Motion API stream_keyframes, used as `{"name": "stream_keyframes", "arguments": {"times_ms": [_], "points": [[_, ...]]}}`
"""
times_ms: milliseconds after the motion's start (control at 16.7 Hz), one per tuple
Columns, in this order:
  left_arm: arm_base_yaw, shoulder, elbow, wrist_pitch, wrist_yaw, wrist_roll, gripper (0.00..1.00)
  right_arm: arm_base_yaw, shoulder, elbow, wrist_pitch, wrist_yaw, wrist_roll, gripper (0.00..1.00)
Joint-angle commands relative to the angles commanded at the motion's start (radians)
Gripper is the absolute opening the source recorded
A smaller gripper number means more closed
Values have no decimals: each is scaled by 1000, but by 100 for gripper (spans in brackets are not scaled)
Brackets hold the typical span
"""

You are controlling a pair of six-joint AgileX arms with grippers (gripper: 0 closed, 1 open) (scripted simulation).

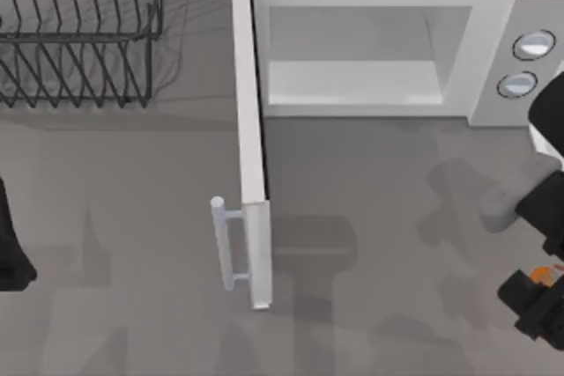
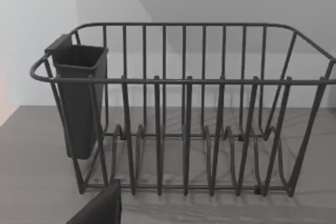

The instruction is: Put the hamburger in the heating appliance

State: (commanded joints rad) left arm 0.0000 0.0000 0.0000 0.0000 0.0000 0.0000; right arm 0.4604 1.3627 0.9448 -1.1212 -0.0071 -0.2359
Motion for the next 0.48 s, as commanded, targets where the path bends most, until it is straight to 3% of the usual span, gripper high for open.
{"name": "stream_keyframes", "arguments": {"times_ms": [240,480], "points": [[0,0,0,0,0,0,100,9,20,5,33,12,9,0],[0,0,0,0,0,0,100,34,117,42,217,79,56,0]]}}
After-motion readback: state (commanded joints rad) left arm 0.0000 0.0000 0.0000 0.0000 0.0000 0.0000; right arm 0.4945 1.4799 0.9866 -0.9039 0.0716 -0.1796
